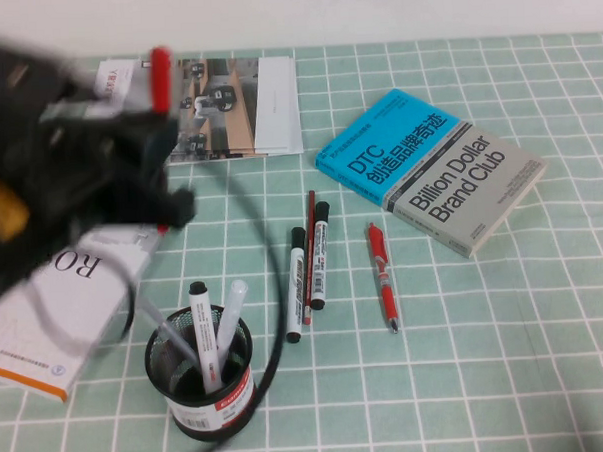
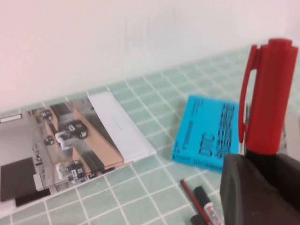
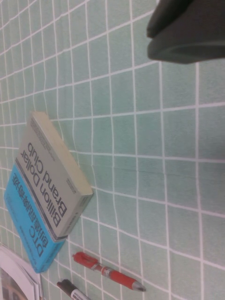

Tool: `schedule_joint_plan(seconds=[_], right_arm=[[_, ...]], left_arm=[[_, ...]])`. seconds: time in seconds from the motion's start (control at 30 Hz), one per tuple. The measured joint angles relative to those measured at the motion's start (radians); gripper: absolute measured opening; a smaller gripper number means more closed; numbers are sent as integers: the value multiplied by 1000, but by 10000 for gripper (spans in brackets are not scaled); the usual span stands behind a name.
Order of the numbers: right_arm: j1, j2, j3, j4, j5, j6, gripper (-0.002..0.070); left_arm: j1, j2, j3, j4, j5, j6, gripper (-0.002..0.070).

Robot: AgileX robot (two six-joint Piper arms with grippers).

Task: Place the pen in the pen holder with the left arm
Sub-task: Place the pen onto the pen holder

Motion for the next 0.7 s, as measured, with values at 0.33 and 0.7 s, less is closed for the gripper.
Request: schedule_joint_plan(seconds=[0.33,0.7], right_arm=[[0,0,0,0,0,0,-20],[0,0,0,0,0,0,-20]], left_arm=[[-107,-180,376,90,-370,-209,63],[-144,-184,573,181,-547,-263,63]])
